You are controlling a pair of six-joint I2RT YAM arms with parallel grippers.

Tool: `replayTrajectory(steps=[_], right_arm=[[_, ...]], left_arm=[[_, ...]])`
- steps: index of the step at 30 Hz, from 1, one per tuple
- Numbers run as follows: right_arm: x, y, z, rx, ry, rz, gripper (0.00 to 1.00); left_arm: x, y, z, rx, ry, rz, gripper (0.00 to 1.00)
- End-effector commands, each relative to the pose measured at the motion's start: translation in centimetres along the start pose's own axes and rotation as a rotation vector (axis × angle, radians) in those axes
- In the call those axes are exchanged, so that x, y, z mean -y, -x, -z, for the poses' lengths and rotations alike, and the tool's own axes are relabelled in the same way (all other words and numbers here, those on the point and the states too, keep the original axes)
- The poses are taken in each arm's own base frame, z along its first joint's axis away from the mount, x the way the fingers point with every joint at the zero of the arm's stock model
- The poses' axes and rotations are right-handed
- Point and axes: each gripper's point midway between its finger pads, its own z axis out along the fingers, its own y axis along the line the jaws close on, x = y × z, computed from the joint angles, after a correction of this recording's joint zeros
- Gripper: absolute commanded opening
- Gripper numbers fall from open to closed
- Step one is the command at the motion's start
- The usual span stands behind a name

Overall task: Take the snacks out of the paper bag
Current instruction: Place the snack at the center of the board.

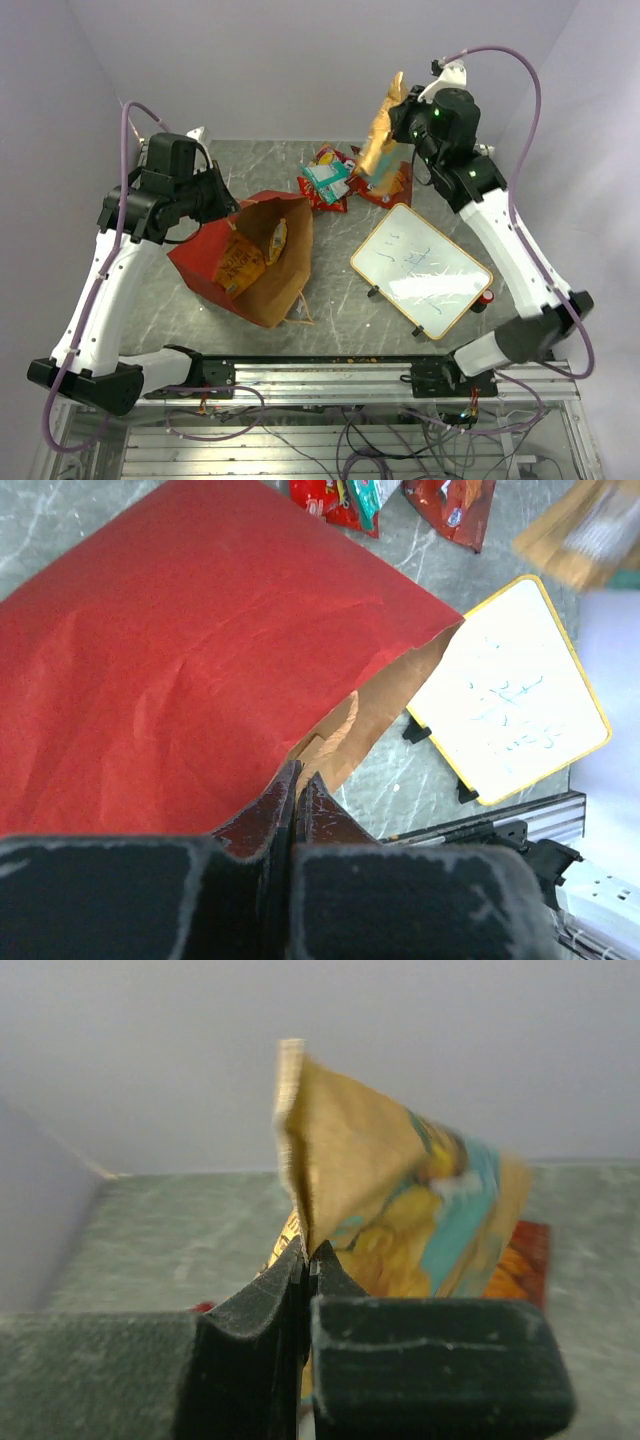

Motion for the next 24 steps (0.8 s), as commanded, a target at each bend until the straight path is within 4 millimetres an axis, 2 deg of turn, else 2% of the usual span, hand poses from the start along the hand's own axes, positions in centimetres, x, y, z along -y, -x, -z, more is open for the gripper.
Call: replayTrajectory(steps=[1,5,7,12,17,20,24], right_arm=[[5.9,-0.8,-3.4,-0.062,-0.067,0.082,0.00],[11.5,-1.4,-5.8,-0.084,-0.130,0.104,0.00],[13.9,-2.6,-7.0,-0.113,-0.167,0.156,0.00],[18.6,-4.9,-8.6,-0.174,-0.229,0.260,0.00],[20.5,-7.2,-9.5,-0.247,-0.255,0.360,0.00],[20.2,-8.9,-10.4,-0.260,-0.209,0.344,0.00],[19.0,-12.3,-12.8,-0.308,-0.130,0.249,0.00]], left_arm=[[0.2,2.1,0.5,0.053,0.018,-0.075,0.07],[0.0,2.7,0.4,0.045,0.043,-0.119,0.07],[-0.1,2.8,0.4,0.057,0.046,-0.125,0.07],[-0.1,2.9,0.1,0.090,0.034,-0.101,0.07],[-0.6,3.5,0.2,0.124,0.070,-0.085,0.07],[-0.7,3.8,0.2,0.135,0.081,-0.075,0.07],[-0.6,4.0,-0.3,0.121,0.084,-0.077,0.07]])
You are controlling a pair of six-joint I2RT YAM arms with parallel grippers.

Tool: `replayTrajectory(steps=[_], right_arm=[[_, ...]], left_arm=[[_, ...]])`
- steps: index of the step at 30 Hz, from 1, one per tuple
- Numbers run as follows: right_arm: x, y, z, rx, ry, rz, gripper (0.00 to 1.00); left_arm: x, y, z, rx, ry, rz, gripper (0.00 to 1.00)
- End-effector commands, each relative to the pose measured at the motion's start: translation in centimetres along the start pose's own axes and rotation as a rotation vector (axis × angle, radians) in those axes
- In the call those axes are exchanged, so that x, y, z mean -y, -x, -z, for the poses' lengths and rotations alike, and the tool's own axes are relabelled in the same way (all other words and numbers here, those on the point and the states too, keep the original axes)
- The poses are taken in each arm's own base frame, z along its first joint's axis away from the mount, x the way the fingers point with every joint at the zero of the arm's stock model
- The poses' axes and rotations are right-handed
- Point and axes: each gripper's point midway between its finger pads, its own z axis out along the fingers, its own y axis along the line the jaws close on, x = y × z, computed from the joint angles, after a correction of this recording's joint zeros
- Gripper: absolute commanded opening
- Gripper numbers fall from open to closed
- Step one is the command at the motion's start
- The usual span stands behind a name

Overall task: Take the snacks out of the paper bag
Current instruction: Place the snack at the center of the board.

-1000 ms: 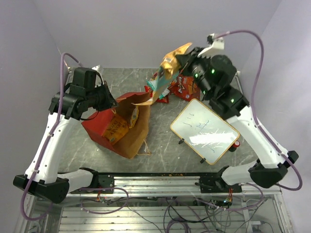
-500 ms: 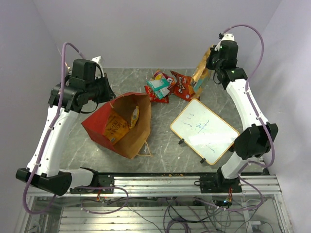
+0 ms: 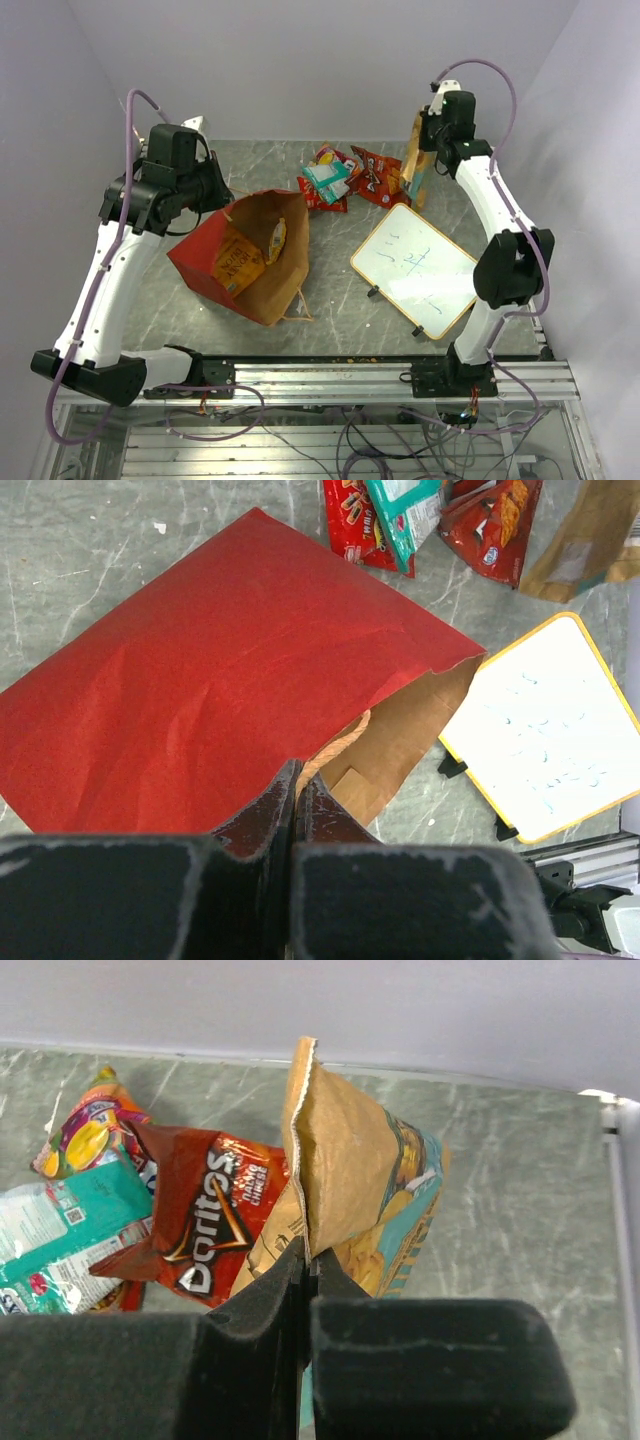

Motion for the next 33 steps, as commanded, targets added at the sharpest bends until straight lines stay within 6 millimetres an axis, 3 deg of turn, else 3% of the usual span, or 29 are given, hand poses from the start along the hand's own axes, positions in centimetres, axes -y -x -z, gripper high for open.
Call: replayTrajectory(steps=[1,8,12,15,20,28,33], right_arm=[[-2.6,0.4,-2.8,0.036,0.099,-0.053,0.00],[-7.0,-3.7,-7.4,-0.063,0.148,-0.080,0.00],[-9.1,-4.3,-9.0,-0.087,0.151,-0.068,0.00],[-10.4,-4.8,-9.9,-0.099,0.157,-0.094,0.00],[-12.3,-7.3,-11.5,-0.128,0.193,-0.151,0.11],[-14.7,-10.1,-13.5,-0.181,0.271,-0.277,0.14],[-15.0,-9.7,-13.1,-0.186,0.292,-0.280,0.15]], left_arm=[[0.2,1.3,-0.3,0.039,0.012,0.000,0.07],[0.4,1.7,-0.5,0.036,0.009,-0.004,0.07],[0.5,1.8,-0.9,0.026,0.013,-0.005,0.07],[0.5,1.8,-1.1,0.024,0.012,-0.004,0.07],[0.5,2.1,-1.5,0.022,0.018,-0.007,0.07],[0.6,2.3,-2.1,0.013,0.021,-0.012,0.07],[0.5,2.1,-1.9,0.014,0.022,-0.010,0.07]])
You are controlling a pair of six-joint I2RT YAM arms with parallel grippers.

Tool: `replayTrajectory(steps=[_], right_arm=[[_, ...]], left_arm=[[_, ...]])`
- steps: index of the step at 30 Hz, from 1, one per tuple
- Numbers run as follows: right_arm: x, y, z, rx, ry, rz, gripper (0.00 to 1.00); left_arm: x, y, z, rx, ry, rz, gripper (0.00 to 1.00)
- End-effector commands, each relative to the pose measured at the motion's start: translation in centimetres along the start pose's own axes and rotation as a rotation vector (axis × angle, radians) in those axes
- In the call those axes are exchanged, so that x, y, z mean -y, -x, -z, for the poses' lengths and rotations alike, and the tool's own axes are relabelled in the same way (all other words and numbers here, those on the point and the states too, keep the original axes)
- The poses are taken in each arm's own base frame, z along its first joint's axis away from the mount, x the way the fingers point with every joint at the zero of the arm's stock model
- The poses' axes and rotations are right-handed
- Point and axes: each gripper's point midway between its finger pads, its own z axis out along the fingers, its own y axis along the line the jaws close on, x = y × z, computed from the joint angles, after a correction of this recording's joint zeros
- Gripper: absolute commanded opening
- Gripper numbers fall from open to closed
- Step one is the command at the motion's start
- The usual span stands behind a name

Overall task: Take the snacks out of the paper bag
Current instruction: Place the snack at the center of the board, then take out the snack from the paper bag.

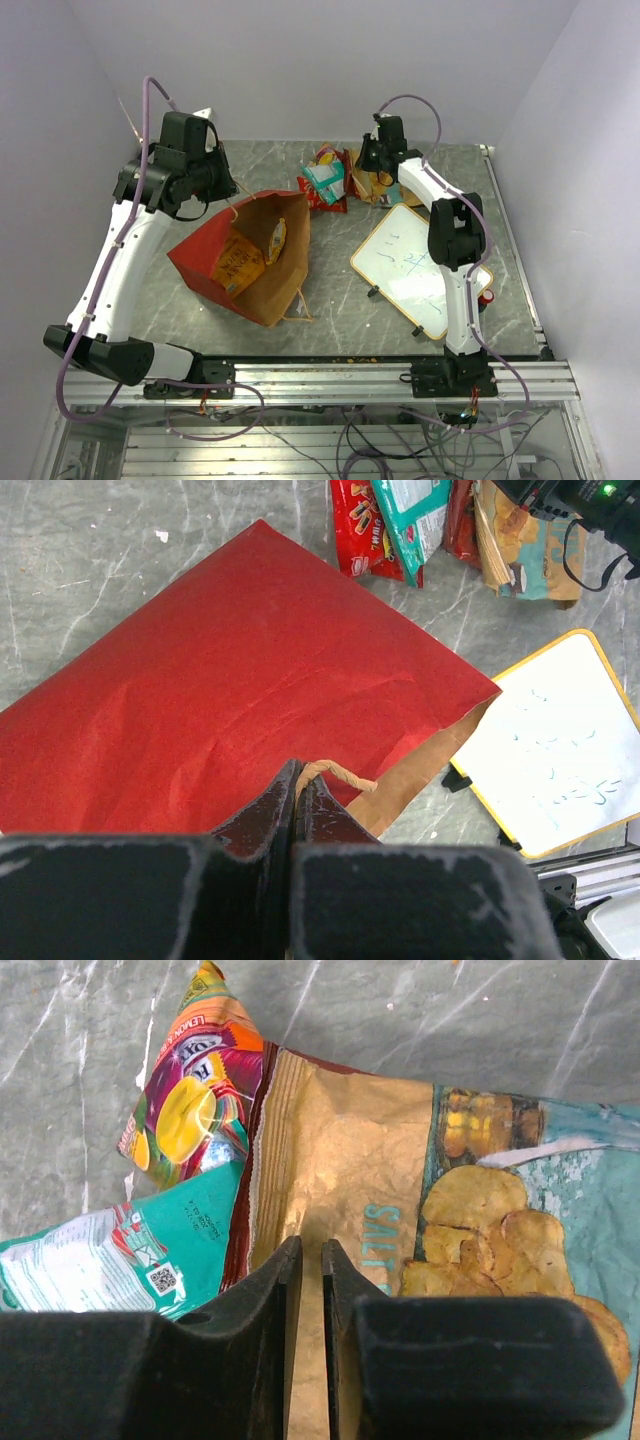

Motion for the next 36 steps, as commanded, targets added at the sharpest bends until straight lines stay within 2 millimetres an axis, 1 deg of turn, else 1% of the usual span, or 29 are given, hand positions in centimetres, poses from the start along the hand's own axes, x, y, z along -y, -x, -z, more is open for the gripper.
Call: replayTrajectory(steps=[1,3,7,9,10,11,12,14,15,16,17,21,25,28,30,31,32,34,35,36], right_arm=[[-1.4,2.6,1.0,0.049,0.053,-0.017,0.15],[-1.7,3.5,1.9,0.063,0.058,-0.010,0.18],[-2.7,5.6,4.3,0.092,0.082,0.000,0.25],[-3.3,6.2,5.8,0.101,0.099,-0.001,0.29],[-3.5,6.2,6.4,0.100,0.104,-0.013,0.30],[-4.1,6.5,7.4,0.106,0.124,-0.025,0.32],[-4.1,5.7,7.7,0.087,0.131,-0.045,0.32],[-5.2,4.6,9.1,0.064,0.167,-0.078,0.33],[-5.8,3.7,9.7,0.041,0.187,-0.087,0.34],[-6.1,2.4,9.8,0.011,0.193,-0.095,0.34],[-6.6,1.7,11.0,0.000,0.199,-0.094,0.35],[-8.8,-1.1,13.9,-0.032,0.224,-0.059,0.37],[-11.3,-1.8,17.5,-0.006,0.240,-0.005,0.38],[-12.9,-2.1,20.2,-0.012,0.252,-0.019,0.38],[-14.3,-2.6,22.3,-0.021,0.283,-0.046,0.38],[-15.5,-3.1,23.3,-0.025,0.307,-0.041,0.38],[-16.7,-3.2,24.9,-0.008,0.338,-0.035,0.38],[-18.7,-4.4,27.0,0.010,0.390,-0.011,0.39],[-19.3,-5.6,27.9,0.012,0.406,0.000,0.40],[-20.1,-6.3,28.9,0.024,0.426,0.009,0.40]], left_arm=[[0.2,1.0,0.7,0.046,-0.006,-0.010,0.07],[0.2,0.9,0.7,0.047,-0.008,-0.008,0.07],[0.4,0.6,0.7,0.039,-0.023,-0.007,0.07],[0.5,0.3,0.7,0.032,-0.034,-0.005,0.07],[0.5,0.1,0.7,0.026,-0.041,-0.005,0.07],[0.6,-0.2,0.6,0.019,-0.047,-0.005,0.07],[0.7,-0.3,0.7,0.016,-0.056,-0.005,0.07],[0.9,-0.8,0.6,0.005,-0.073,-0.003,0.07],[1.0,-1.0,0.6,-0.003,-0.085,-0.001,0.07],[1.2,-1.2,0.6,-0.008,-0.097,0.001,0.07],[1.4,-1.4,0.7,-0.012,-0.111,0.003,0.07],[2.1,-2.4,0.9,-0.041,-0.164,0.018,0.07],[2.6,-3.8,1.3,-0.087,-0.207,0.044,0.07],[3.2,-4.4,1.9,-0.117,-0.239,0.071,0.07],[3.7,-4.3,2.2,-0.110,-0.270,0.087,0.07],[3.8,-4.3,2.3,-0.102,-0.281,0.094,0.07],[3.9,-4.3,2.3,-0.097,-0.288,0.098,0.07],[4.1,-4.4,2.6,-0.080,-0.311,0.102,0.07],[4.3,-4.4,2.8,-0.071,-0.330,0.101,0.07],[4.4,-4.4,3.2,-0.053,-0.349,0.098,0.07]])
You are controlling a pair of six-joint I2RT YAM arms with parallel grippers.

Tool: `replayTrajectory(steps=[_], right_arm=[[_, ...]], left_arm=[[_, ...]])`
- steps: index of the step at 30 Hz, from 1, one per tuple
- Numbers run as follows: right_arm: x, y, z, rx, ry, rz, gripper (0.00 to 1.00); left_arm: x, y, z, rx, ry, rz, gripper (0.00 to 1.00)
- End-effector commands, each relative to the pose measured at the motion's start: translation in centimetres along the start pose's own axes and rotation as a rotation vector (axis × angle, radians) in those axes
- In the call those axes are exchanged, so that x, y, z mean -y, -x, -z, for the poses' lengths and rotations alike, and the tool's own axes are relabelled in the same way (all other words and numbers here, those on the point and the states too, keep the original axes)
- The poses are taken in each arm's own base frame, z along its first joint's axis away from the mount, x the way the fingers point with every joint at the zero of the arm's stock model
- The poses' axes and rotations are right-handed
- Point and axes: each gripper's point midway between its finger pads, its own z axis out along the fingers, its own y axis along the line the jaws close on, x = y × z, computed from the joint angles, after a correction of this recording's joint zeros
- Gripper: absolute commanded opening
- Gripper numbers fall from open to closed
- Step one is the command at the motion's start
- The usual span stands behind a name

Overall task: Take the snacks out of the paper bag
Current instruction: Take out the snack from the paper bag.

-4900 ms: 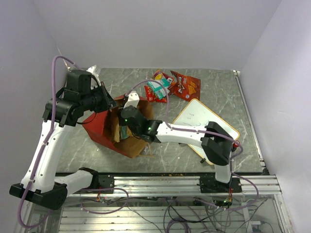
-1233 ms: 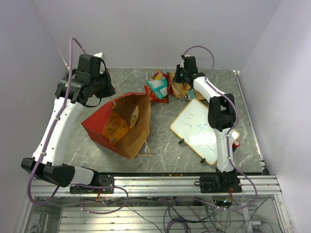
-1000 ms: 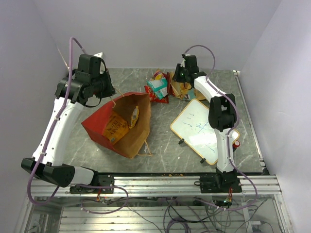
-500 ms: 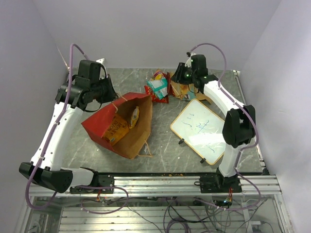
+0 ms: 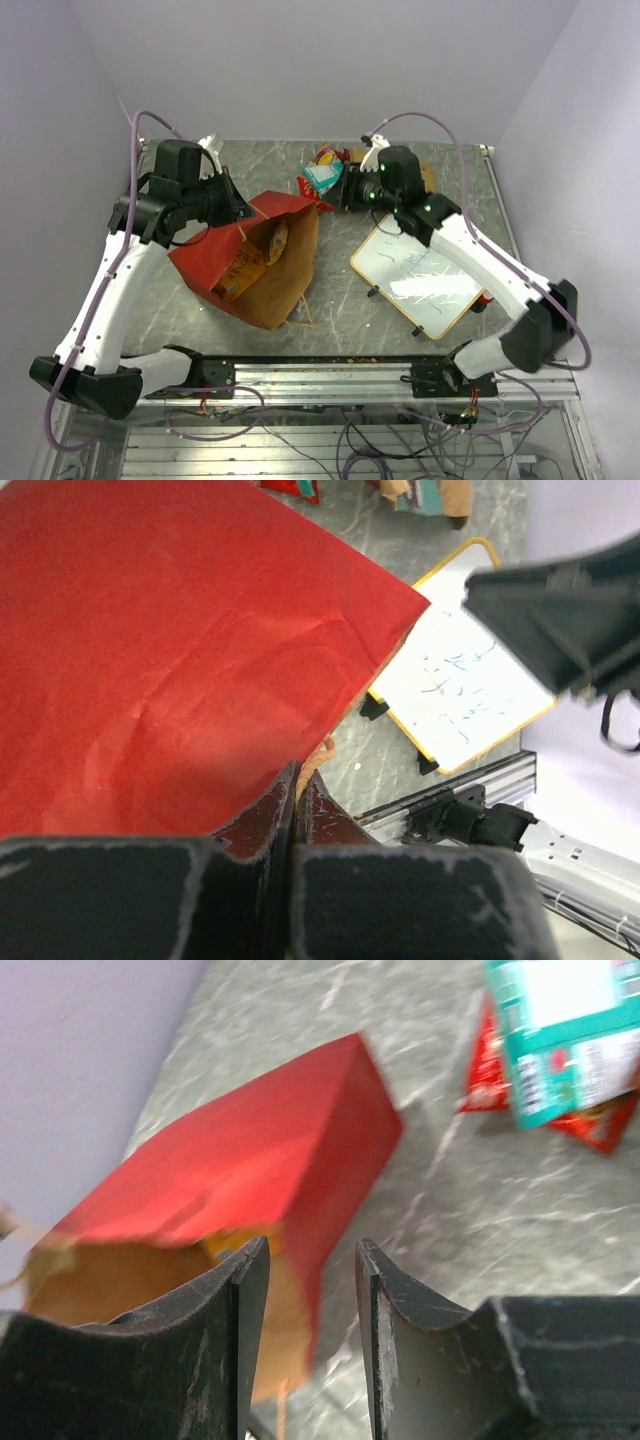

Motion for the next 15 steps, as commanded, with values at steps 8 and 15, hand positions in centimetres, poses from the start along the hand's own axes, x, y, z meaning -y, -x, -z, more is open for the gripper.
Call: replayTrajectory(steps=[8,15], right_arm=[[-11.9,-9.2,5.9,0.061,0.281,0.133,0.43],[-18.4,-16.5,4.2,0.062,0.382,0.507,0.45]], left_arm=[[0.5,-3.1,2.1,0.078,-0.147,0.022,0.07],[1.4,-4.3,3.0,0.024,-0.202,0.000,0.07]])
